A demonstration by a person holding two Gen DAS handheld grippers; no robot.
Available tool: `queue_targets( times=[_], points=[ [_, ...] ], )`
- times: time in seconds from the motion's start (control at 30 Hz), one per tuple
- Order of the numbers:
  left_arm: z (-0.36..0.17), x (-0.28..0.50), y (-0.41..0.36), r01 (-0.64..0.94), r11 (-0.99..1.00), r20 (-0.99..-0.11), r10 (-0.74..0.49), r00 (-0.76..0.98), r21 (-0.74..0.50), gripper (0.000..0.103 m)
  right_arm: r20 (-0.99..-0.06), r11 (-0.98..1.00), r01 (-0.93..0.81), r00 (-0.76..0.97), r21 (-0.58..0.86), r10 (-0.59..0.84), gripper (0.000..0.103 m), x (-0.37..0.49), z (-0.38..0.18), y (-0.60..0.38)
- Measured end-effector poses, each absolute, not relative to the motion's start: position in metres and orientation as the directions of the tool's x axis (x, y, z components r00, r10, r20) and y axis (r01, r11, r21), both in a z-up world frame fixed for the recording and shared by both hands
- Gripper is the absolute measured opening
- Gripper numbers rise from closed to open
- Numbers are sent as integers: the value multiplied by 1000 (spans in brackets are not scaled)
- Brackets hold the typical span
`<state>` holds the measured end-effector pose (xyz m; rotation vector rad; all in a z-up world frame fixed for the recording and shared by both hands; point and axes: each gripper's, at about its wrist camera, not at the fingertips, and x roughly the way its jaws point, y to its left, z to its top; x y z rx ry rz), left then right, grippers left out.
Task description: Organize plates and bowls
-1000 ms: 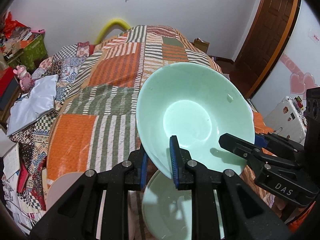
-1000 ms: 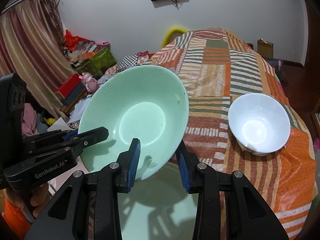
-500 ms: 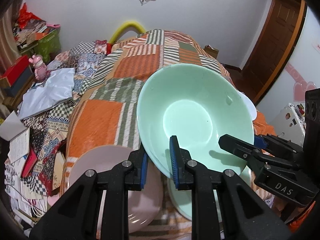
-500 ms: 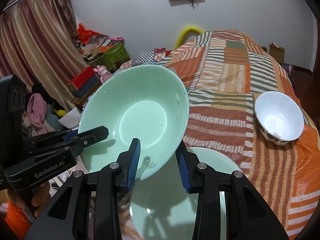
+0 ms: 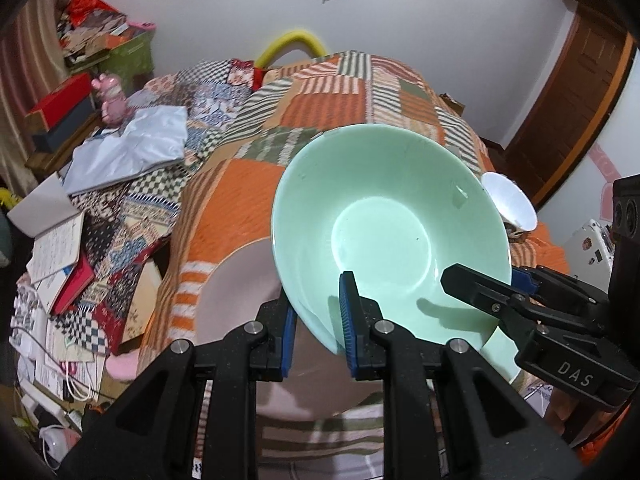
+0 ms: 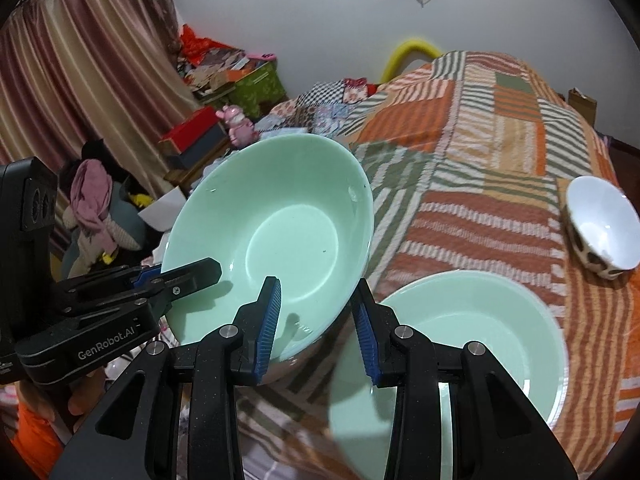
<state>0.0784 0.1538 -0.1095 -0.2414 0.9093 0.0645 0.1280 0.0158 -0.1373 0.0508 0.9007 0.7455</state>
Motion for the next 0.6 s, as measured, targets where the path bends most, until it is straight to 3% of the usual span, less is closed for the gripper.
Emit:
queue_targets(
  times=[0.6],
  points=[
    [-160,53,191,-230,955,-847,-40,530,-189,20,-766,715,-601,250,357,592,33,113,-178,53]
  ],
)
